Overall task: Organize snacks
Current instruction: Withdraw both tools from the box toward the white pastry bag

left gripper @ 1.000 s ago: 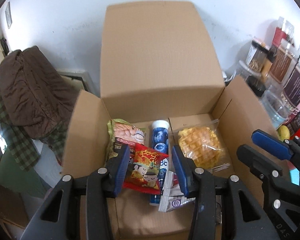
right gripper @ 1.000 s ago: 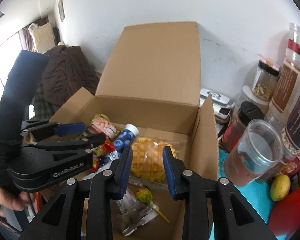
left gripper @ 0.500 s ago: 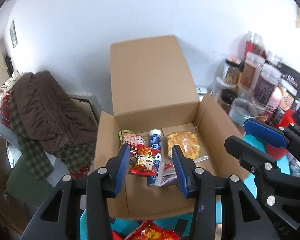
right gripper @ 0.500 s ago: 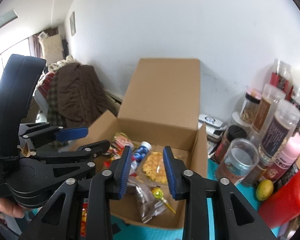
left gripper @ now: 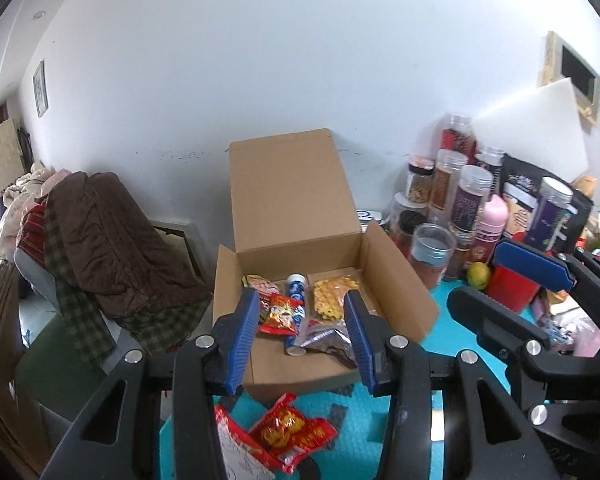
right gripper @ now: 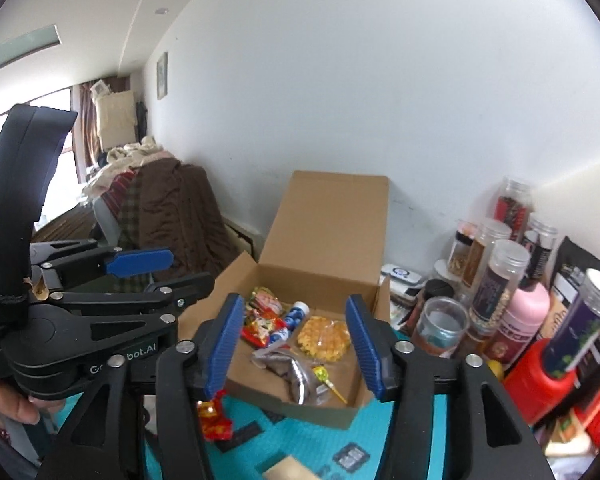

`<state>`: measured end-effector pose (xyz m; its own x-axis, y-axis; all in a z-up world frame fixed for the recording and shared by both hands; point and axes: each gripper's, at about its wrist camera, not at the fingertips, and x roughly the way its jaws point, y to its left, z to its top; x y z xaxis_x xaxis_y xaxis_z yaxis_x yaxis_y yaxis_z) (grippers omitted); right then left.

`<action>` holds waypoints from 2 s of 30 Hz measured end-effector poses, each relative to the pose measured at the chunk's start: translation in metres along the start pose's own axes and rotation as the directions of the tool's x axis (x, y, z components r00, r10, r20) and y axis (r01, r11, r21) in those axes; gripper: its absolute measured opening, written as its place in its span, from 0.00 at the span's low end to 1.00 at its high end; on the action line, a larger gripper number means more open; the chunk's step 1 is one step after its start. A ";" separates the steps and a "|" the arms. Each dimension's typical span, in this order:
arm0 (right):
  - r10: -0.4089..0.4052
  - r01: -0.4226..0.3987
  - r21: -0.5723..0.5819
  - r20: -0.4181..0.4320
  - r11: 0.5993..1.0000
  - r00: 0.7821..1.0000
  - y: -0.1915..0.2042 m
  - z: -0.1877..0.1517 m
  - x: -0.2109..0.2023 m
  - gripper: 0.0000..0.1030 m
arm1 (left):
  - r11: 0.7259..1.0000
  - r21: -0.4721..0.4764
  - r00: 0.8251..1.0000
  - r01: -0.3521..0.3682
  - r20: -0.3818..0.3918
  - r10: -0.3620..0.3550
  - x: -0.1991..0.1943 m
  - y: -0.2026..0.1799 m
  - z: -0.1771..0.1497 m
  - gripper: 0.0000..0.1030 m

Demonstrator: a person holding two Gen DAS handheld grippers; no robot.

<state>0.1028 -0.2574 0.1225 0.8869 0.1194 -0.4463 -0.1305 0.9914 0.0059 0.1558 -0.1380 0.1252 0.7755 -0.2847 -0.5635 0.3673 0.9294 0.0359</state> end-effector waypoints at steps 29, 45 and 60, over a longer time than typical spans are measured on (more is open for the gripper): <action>0.018 -0.019 0.021 0.028 1.000 0.999 0.066 -0.072 -0.115 0.76 | 0.998 -0.062 1.000 -0.004 0.029 0.006 -0.111 0.013 -0.112 0.76; 0.042 -0.036 0.088 -0.071 0.996 0.997 0.084 -0.143 -0.098 0.79 | 0.994 -0.106 0.994 0.017 -0.104 -0.028 -0.091 0.034 -0.181 0.76; 0.079 -0.052 0.152 -0.181 0.987 0.980 0.078 -0.176 -0.046 0.79 | 0.979 -0.201 0.976 0.025 -0.208 -0.068 -0.026 0.076 -0.203 0.76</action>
<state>-0.0258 -0.1946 -0.0143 0.7787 0.1860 -0.5992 -0.1073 0.9805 0.1649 0.0600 -0.0122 -0.0247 0.6252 -0.2922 -0.7237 0.2761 0.9501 -0.1451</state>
